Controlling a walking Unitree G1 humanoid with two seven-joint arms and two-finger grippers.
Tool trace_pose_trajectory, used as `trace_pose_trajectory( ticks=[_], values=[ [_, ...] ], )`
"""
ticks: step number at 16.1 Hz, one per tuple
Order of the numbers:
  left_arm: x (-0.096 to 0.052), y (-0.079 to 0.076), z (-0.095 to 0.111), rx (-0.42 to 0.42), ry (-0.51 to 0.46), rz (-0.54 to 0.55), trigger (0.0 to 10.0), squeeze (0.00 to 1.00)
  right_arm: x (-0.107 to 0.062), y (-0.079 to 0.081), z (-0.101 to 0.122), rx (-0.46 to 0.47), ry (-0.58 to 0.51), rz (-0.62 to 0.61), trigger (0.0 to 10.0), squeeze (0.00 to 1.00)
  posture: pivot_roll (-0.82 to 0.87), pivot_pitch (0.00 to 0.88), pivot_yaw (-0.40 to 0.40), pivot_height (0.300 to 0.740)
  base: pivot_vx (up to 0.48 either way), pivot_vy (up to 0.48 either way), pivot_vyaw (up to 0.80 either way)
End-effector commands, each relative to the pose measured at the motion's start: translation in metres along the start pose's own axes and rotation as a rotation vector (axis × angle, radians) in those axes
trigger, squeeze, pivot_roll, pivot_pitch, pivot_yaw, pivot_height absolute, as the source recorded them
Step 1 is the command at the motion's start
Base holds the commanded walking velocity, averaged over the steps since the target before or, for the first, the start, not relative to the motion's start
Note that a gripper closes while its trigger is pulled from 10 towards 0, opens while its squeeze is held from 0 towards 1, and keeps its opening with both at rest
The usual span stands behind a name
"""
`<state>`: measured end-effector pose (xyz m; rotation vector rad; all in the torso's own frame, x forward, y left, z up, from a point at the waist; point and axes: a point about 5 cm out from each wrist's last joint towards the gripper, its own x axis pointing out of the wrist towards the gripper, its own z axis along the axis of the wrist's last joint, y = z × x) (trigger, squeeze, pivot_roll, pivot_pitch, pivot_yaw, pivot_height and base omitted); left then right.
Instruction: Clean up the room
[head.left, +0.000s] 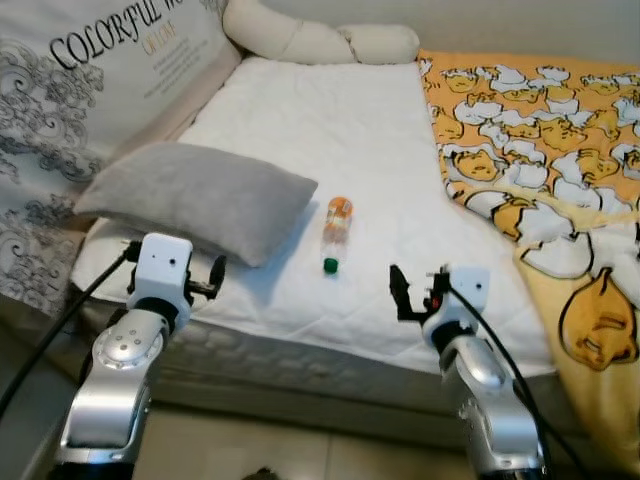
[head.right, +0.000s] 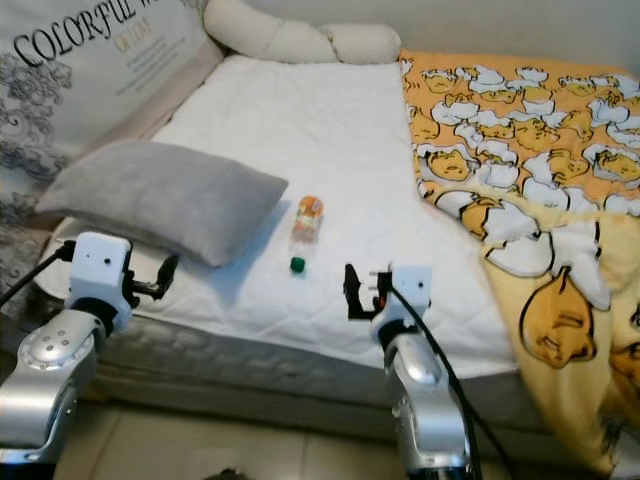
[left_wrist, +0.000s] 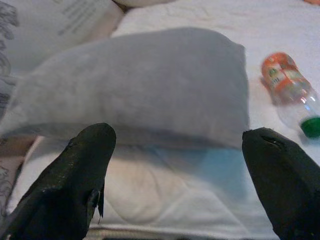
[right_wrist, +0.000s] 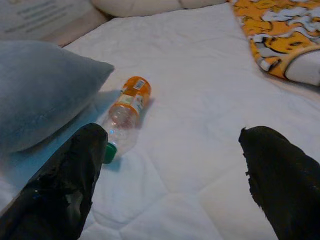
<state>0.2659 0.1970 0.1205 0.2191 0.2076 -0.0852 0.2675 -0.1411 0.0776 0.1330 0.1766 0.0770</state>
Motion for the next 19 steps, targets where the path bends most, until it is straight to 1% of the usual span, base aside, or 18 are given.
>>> trace_pose_trajectory(
  ticks=[1, 3, 4, 6, 7, 9, 14, 19],
  values=[
    [0.000, -0.001, 0.000, -0.016, -0.004, 0.007, 10.0, 0.00, 0.001, -0.002, 0.000, -0.005, 0.015, -0.004, 10.0, 0.00, 0.04, 0.000, 0.044, 0.740, 0.000, 0.000, 0.00],
    [0.001, -0.002, 0.001, -0.027, 0.004, 0.009, 10.0, 0.00, 0.002, 0.000, 0.002, -0.026, 0.019, 0.033, 10.0, 0.00, 0.05, 0.000, 0.037, 0.740, 0.000, 0.000, 0.00],
    [0.001, -0.001, 0.001, -0.014, 0.014, 0.018, 10.0, 0.00, 0.004, 0.000, 0.005, -0.030, 0.025, 0.040, 10.0, 0.00, 0.05, 0.000, 0.037, 0.740, 0.000, 0.000, 0.00],
    [0.001, 0.001, 0.003, -0.032, 0.003, 0.029, 10.0, 0.00, 0.008, -0.004, 0.011, -0.010, 0.022, 0.011, 10.0, 0.00, 0.05, 0.000, 0.042, 0.740, 0.000, 0.000, 0.00],
    [0.002, -0.002, 0.005, -0.017, -0.011, 0.006, 10.0, 0.00, 0.011, 0.000, 0.014, -0.020, 0.024, 0.026, 10.0, 0.00, 0.05, 0.000, 0.043, 0.740, 0.000, 0.000, 0.00],
    [0.003, -0.003, 0.007, -0.016, -0.015, -0.001, 10.0, 0.00, 0.012, 0.004, 0.014, -0.029, 0.028, 0.042, 10.0, 0.00, 0.06, 0.000, 0.042, 0.740, 0.000, 0.000, 0.00],
    [0.006, -0.001, 0.011, -0.022, -0.029, 0.005, 10.0, 0.00, 0.012, 0.005, 0.008, -0.040, 0.057, 0.050, 10.0, 0.00, 0.06, 0.000, 0.036, 0.740, 0.269, 0.000, 0.00],
    [0.007, -0.002, 0.012, -0.016, -0.025, -0.006, 10.0, 0.00, 0.013, 0.010, 0.009, -0.057, 0.057, 0.066, 10.0, 0.00, 0.06, 0.000, 0.036, 0.740, 0.265, 0.000, 0.00]
  ],
)
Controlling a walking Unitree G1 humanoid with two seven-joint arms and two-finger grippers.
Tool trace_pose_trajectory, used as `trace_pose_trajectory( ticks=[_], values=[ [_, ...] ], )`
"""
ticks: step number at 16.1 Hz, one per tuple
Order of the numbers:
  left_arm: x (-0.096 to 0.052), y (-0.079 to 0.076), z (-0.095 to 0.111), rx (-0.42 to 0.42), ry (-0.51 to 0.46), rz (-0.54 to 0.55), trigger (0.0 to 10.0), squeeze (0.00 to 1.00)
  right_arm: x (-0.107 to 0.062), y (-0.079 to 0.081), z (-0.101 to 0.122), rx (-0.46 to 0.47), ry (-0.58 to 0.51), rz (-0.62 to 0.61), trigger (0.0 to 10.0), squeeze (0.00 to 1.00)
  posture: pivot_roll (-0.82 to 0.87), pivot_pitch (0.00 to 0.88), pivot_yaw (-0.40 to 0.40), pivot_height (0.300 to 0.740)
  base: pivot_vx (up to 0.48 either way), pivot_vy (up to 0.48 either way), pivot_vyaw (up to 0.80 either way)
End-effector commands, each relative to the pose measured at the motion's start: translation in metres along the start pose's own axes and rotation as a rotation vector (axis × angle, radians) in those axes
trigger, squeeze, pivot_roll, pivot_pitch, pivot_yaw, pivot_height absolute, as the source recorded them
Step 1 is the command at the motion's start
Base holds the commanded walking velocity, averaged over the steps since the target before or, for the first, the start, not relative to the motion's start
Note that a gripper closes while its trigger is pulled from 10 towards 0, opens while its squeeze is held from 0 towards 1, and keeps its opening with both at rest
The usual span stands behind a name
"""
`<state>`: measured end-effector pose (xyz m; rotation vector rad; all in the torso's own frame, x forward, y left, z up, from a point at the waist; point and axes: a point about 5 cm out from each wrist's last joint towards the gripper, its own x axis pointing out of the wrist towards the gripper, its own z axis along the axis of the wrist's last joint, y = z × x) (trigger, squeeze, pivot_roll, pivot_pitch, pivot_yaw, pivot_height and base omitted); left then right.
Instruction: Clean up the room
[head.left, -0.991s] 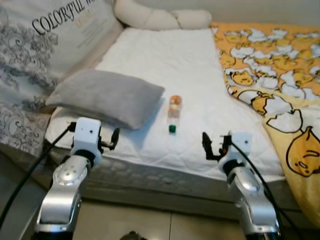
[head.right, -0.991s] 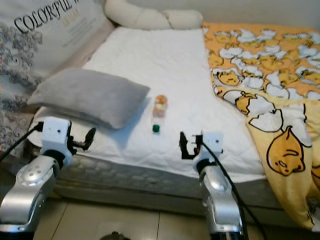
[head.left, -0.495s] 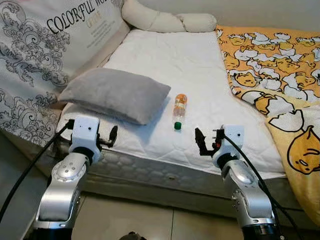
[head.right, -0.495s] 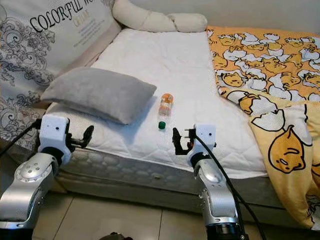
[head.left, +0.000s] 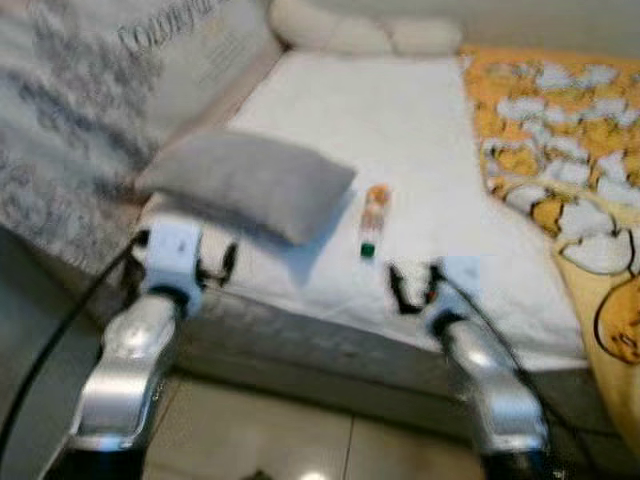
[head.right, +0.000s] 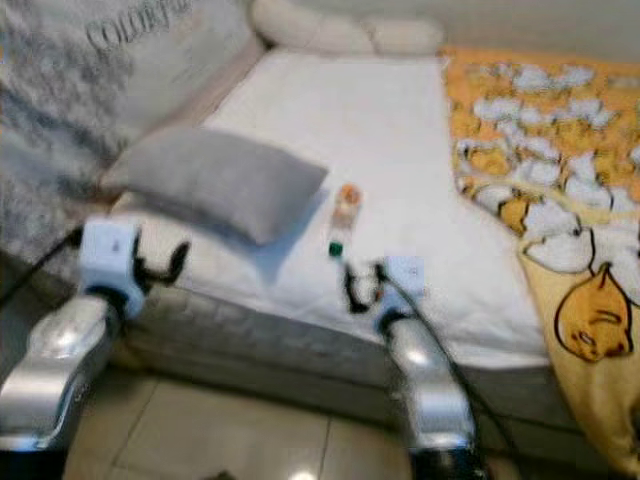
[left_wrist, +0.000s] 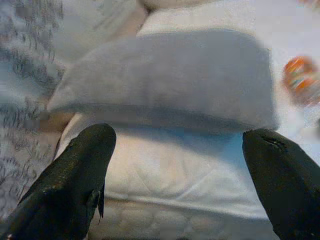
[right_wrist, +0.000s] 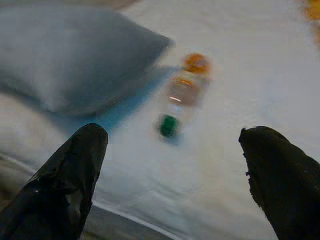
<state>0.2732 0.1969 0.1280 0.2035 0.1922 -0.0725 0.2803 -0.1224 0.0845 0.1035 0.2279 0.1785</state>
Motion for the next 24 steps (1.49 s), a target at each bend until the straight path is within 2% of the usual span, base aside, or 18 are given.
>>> trace_pose_trajectory(
  ticks=[1, 11, 15, 24],
  values=[
    [0.0013, -0.0047, 0.0023, -0.001, -0.008, -0.021, 10.0, 0.00, -0.0010, -0.0090, 0.0020, -0.026, 0.002, -0.030, 10.0, 0.00, 0.06, 0.000, 0.036, 0.740, 0.262, 0.000, 0.00],
    [0.0038, -0.0045, 0.0020, -0.008, 0.001, -0.032, 10.0, 0.00, 0.0027, -0.0124, 0.0065, -0.046, -0.006, -0.031, 10.0, 0.00, 0.06, 0.000, 0.042, 0.740, 0.266, 0.000, 0.00],
    [0.0046, -0.0032, 0.0035, -0.023, 0.002, -0.030, 10.0, 0.00, 0.0031, -0.0116, 0.0053, -0.045, -0.003, -0.030, 10.0, 0.00, 0.06, 0.000, 0.043, 0.740, 0.265, 0.000, 0.80],
    [0.0051, -0.0044, 0.0032, -0.009, 0.010, -0.048, 10.0, 0.00, 0.0052, -0.0171, 0.0067, -0.039, -0.005, -0.068, 10.0, 0.00, 0.06, 0.000, 0.046, 0.740, 0.266, 0.000, 0.00]
  ],
)
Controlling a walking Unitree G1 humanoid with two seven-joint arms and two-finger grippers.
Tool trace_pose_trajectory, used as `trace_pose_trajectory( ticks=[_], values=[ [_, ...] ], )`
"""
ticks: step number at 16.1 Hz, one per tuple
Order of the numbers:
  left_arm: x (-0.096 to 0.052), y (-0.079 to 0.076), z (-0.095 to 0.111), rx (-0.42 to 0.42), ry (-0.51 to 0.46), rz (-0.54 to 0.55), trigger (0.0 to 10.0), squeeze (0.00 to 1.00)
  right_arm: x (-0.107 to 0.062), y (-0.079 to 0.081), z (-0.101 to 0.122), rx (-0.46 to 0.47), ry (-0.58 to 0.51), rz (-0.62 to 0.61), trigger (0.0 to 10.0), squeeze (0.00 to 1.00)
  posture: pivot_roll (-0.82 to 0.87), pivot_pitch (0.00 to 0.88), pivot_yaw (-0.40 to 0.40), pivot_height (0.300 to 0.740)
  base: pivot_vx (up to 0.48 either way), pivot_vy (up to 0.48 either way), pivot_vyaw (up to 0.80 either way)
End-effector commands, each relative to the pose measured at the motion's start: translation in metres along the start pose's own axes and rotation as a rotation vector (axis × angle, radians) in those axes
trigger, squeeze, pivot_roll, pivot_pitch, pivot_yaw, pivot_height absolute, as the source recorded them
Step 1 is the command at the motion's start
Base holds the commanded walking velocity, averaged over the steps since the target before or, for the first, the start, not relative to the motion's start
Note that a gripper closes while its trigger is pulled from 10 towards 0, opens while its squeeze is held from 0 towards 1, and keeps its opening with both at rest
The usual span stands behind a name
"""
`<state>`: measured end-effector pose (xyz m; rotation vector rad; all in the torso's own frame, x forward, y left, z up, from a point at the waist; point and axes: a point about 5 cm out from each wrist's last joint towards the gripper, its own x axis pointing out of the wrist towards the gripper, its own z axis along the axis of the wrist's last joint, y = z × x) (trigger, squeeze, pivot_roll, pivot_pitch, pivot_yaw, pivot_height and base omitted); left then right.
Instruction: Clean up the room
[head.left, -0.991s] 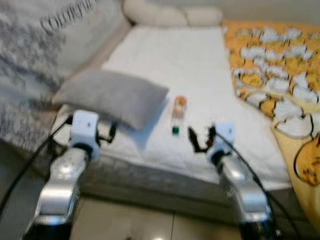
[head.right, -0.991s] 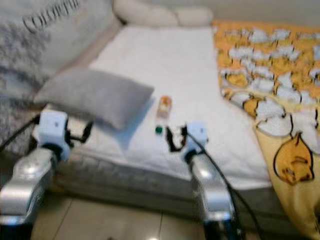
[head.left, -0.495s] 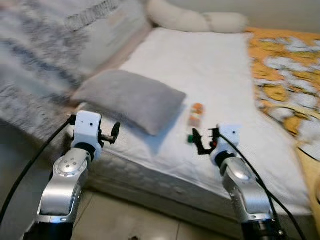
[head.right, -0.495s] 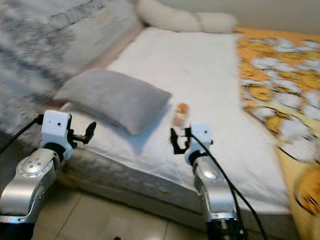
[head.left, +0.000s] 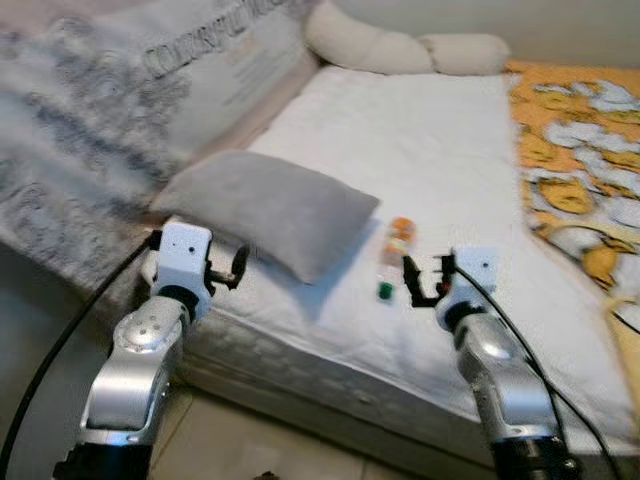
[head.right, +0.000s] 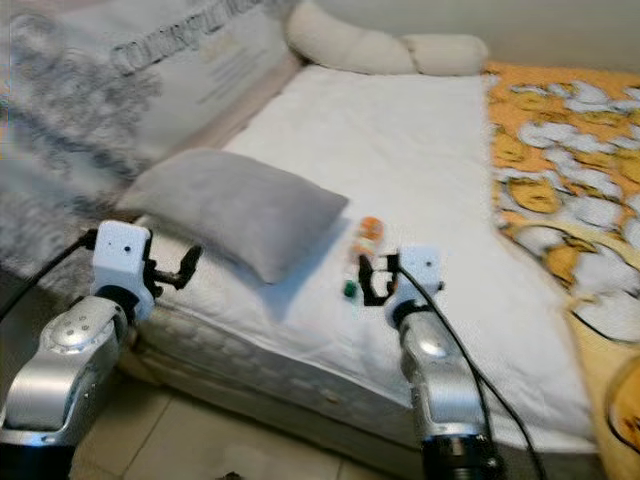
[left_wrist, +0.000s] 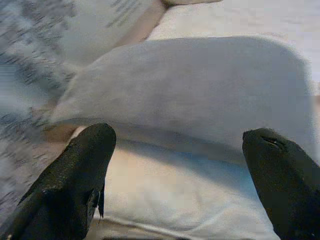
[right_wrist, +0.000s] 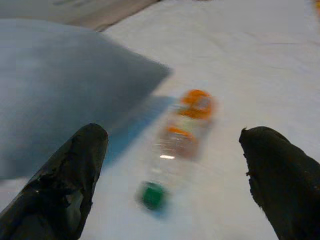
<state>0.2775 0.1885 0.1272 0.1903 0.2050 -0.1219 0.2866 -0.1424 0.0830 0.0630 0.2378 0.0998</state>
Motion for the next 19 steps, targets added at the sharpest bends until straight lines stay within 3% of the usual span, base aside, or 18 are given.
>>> trace_pose_trajectory(
  ticks=[1, 19],
  values=[
    [0.0002, 0.0036, 0.0015, -0.001, 0.002, 0.003, 10.0, 0.00, 0.0022, 0.0042, 0.0049, -0.008, -0.014, 0.016, 10.0, 0.00, 0.06, 0.000, 0.046, 0.740, 0.266, 0.000, 0.00],
    [-0.0005, 0.0017, 0.0014, -0.008, 0.005, -0.005, 10.0, 0.00, 0.0015, 0.0028, 0.0029, -0.009, -0.007, 0.010, 10.0, 0.00, 0.06, 0.000, 0.048, 0.740, 0.265, 0.000, 0.00]
  ],
)
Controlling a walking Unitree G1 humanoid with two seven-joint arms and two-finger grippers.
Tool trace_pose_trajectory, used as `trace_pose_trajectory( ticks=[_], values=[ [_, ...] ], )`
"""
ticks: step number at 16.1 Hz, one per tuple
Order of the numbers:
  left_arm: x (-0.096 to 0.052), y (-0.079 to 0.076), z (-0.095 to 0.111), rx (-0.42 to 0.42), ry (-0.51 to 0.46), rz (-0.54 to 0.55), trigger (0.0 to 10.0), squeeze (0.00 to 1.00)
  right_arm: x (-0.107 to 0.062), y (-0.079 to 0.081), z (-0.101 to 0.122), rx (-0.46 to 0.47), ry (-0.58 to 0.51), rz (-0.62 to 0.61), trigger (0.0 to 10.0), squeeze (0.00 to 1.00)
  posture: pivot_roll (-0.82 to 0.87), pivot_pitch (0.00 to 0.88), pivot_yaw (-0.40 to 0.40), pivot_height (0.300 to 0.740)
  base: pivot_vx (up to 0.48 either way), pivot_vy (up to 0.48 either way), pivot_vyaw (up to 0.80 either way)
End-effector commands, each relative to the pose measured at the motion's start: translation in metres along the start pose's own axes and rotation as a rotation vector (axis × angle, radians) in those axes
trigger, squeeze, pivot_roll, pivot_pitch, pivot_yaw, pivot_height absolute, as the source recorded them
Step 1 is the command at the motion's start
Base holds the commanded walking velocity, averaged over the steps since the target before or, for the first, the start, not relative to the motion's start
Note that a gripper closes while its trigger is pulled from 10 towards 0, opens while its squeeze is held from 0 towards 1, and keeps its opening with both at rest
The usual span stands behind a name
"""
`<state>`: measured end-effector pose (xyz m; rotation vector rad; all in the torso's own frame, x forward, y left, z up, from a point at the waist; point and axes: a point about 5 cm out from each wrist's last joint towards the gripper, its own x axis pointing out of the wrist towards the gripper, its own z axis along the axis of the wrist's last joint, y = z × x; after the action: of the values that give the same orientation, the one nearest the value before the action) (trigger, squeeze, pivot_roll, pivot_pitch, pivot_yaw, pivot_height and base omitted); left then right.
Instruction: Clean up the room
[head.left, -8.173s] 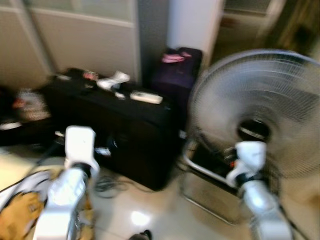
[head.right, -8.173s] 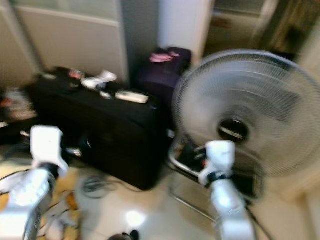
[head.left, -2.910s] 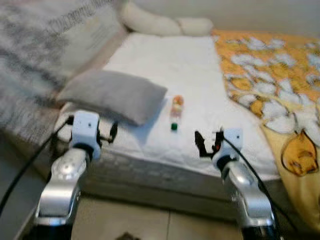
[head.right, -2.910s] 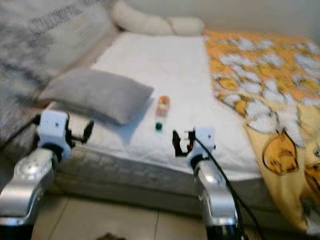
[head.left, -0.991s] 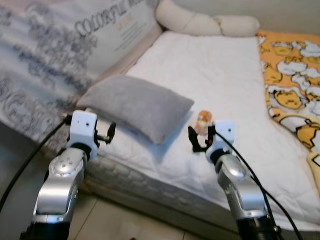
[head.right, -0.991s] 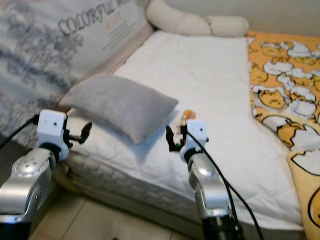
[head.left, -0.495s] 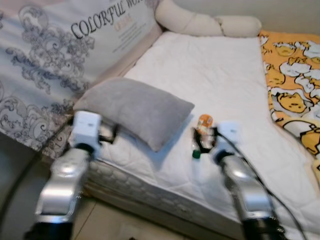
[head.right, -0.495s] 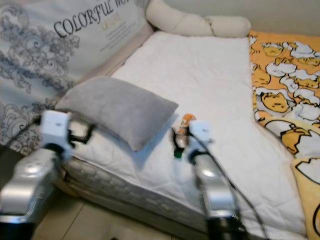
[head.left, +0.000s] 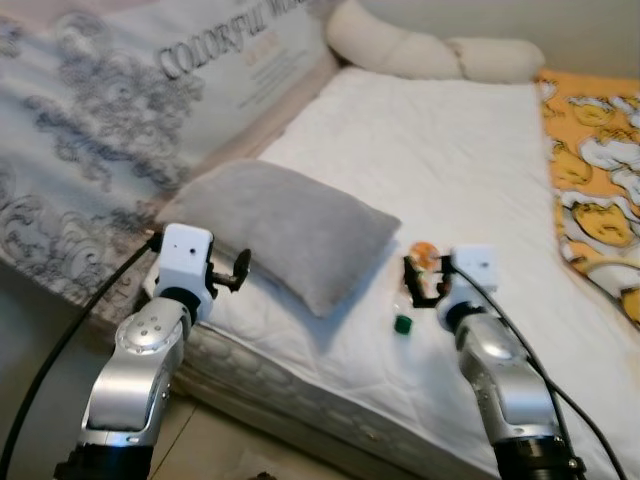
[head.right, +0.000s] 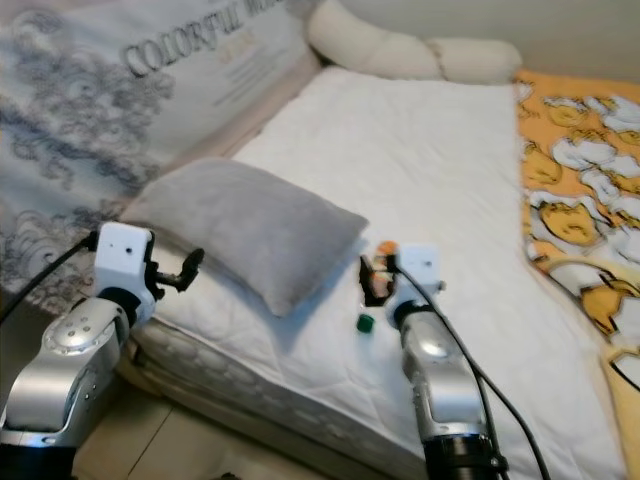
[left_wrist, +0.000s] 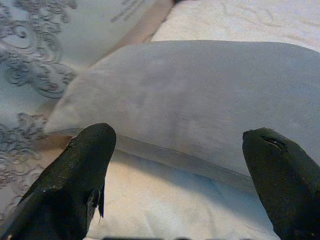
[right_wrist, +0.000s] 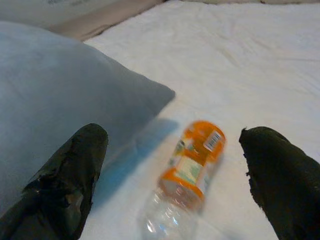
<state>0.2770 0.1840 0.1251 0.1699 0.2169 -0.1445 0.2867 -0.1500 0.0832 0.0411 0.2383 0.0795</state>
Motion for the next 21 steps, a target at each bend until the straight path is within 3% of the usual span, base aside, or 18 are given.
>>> trace_pose_trajectory(
  ticks=[1, 11, 15, 21],
  values=[
    [-0.001, 0.006, 0.003, 0.011, -0.003, 0.020, 10.0, 0.00, 0.002, 0.010, 0.003, 0.011, -0.008, 0.032, 10.0, 0.00, 0.06, 0.000, 0.047, 0.740, 0.262, 0.000, 0.00],
    [-0.001, 0.005, 0.001, 0.002, 0.006, 0.015, 10.0, 0.00, 0.002, 0.011, 0.002, 0.014, -0.002, 0.032, 10.0, 0.00, 0.06, 0.000, 0.051, 0.740, 0.207, 0.000, 0.00],
    [-0.002, -0.015, -0.012, 0.032, 0.113, -0.130, 10.0, 0.00, 0.003, 0.016, -0.009, -0.091, 0.093, 0.088, 10.0, 0.00, 0.06, 0.000, 0.050, 0.740, 0.000, 0.000, 0.00],
    [-0.005, -0.022, -0.015, 0.027, 0.130, -0.185, 10.0, 0.00, 0.003, 0.013, -0.011, -0.099, 0.125, 0.087, 10.0, 0.00, 0.05, 0.000, 0.054, 0.740, 0.000, 0.000, 0.00]
  ],
)
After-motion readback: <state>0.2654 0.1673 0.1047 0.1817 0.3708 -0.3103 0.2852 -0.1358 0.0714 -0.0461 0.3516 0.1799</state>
